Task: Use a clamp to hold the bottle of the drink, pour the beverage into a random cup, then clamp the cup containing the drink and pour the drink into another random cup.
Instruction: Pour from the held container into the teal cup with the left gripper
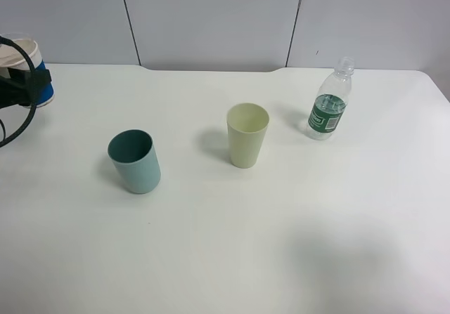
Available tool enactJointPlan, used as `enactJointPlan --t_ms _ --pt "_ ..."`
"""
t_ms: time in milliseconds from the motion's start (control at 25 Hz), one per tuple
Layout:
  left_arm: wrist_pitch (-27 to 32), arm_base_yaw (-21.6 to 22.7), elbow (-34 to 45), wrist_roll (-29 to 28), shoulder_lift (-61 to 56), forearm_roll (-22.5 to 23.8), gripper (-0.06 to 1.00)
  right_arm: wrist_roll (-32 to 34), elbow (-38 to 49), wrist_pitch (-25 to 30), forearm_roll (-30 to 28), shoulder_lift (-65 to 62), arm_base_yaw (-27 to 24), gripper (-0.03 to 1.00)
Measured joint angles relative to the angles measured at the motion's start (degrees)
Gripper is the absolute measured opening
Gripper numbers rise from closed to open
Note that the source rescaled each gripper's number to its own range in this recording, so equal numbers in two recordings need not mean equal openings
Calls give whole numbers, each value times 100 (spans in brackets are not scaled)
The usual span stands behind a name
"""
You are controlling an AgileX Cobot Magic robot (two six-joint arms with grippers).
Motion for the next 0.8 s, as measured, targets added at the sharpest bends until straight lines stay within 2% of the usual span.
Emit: enactJointPlan --t_ms 160,360,560,800 --pt "-40 -4 442 82 -337 -144 1 0 0 0 0 0 0 100" --pt "-214 -120 944 498 -702 -567 1 0 0 0 0 0 0 100" --pt "-202 -877 1123 1200 -931 -1008 1 0 0 0 0 0 0 100" --pt "461 -1907 1188 2131 -945 -1676 1 0 0 0 0 0 0 100"
